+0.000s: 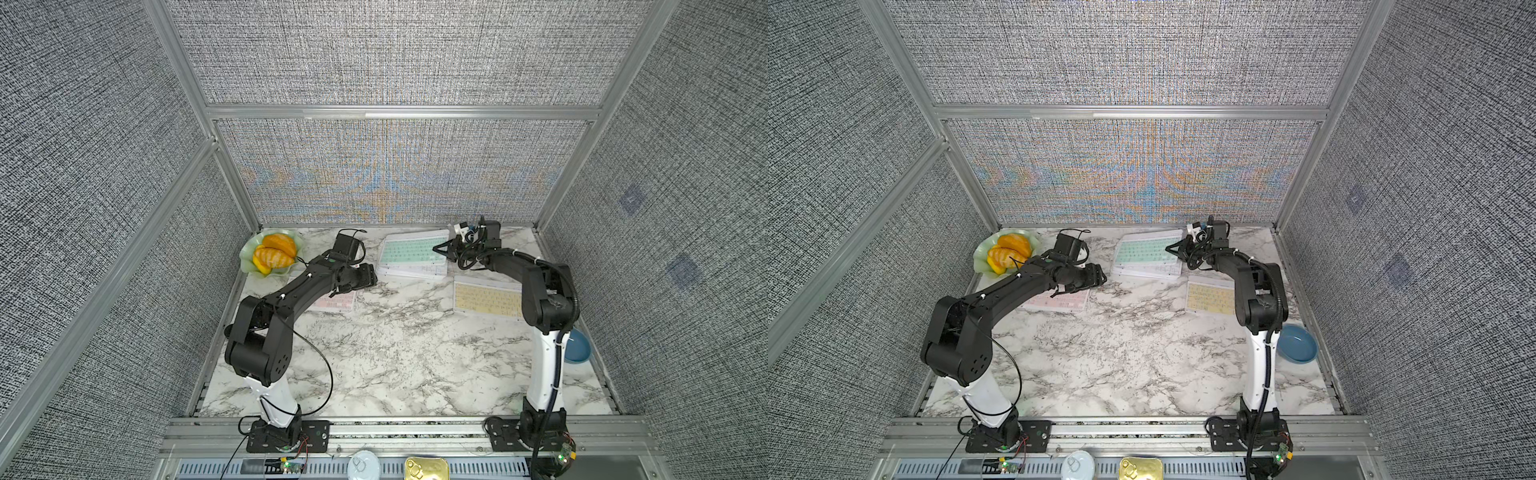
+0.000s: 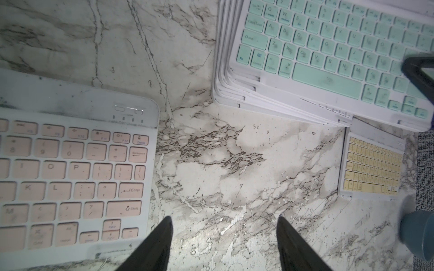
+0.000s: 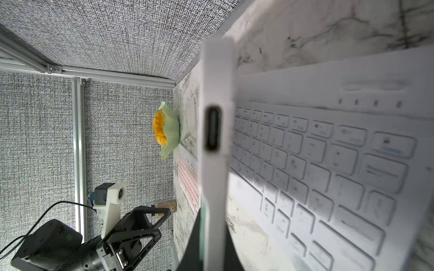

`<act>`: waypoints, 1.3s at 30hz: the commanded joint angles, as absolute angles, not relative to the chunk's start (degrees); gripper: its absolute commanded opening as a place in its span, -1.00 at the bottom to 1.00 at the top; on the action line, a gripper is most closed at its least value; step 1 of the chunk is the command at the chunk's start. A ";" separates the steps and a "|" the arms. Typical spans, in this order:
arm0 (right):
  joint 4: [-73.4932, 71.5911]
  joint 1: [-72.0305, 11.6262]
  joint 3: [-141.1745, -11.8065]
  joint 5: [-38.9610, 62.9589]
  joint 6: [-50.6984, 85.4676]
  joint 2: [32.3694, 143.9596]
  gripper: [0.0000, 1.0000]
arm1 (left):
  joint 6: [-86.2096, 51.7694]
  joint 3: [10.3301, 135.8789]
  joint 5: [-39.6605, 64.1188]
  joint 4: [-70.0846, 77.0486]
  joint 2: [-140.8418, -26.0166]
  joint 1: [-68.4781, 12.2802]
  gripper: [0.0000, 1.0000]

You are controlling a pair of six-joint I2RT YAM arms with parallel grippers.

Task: Stack the numeric keypads
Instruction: Place the numeric keypad at the numeric keypad.

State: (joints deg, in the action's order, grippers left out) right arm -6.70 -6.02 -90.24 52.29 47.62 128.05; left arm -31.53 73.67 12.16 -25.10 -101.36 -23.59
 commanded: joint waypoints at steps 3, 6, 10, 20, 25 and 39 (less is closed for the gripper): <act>-3.24 -5.91 -91.34 52.97 45.33 128.48 -1.00 | -31.38 73.15 13.01 -24.00 -101.51 -23.51 0.41; 1.06 -5.80 -93.06 51.58 42.92 128.93 -0.95 | -31.55 72.86 13.16 -23.55 -101.77 -23.55 0.41; 7.27 -5.80 -95.81 49.95 39.50 129.79 -0.89 | -31.64 72.52 13.74 -23.03 -102.04 -23.55 0.41; 15.63 -5.80 -99.50 44.03 35.20 130.57 -0.44 | -31.82 71.50 14.32 -22.11 -102.19 -23.52 0.41; 18.24 -5.90 -100.34 40.75 33.91 129.96 -0.35 | -31.90 71.37 14.93 -21.58 -102.52 -23.54 0.41; 21.46 -5.80 -101.62 34.42 32.15 129.33 -0.24 | -31.84 70.85 15.21 -21.19 -102.31 -23.50 0.41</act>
